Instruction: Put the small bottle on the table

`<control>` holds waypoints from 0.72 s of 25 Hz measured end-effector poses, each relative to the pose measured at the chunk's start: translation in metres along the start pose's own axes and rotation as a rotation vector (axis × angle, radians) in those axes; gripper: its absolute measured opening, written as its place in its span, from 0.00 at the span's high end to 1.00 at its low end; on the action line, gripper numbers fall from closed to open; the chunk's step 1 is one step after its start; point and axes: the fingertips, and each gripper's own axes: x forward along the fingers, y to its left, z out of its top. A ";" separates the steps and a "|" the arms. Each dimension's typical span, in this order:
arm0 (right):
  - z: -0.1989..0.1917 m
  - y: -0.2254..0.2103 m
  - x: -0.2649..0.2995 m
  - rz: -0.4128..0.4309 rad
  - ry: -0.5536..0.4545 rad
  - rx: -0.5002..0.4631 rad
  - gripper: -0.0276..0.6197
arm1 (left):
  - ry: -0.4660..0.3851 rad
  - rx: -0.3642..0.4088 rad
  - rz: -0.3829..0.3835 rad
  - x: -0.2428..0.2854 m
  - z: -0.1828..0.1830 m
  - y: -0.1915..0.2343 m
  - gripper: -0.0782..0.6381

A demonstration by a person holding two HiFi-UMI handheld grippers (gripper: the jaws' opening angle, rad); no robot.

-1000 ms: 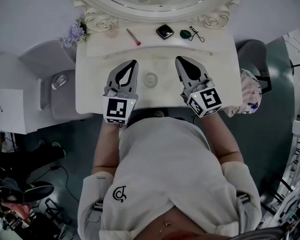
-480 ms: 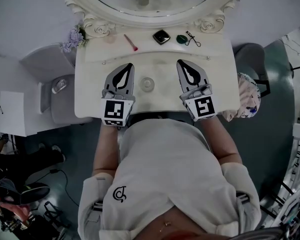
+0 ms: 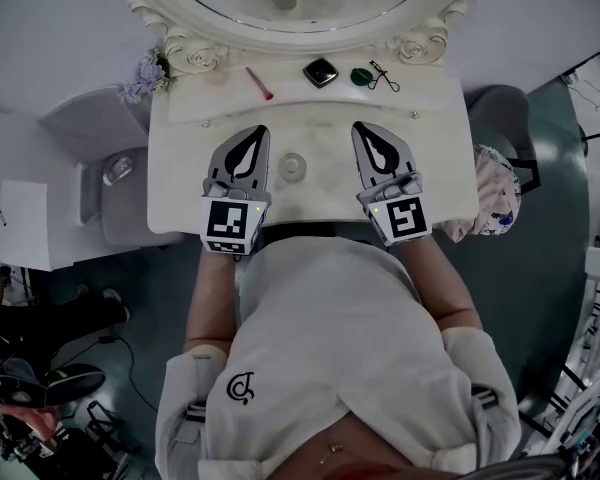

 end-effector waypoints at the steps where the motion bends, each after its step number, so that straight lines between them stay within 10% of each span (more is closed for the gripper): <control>1: 0.000 0.000 -0.001 0.000 0.000 -0.002 0.95 | 0.002 -0.003 0.002 0.000 -0.001 0.000 0.87; 18: -0.006 0.002 -0.020 -0.014 0.019 0.083 0.95 | 0.009 -0.032 -0.009 -0.018 -0.005 -0.012 0.87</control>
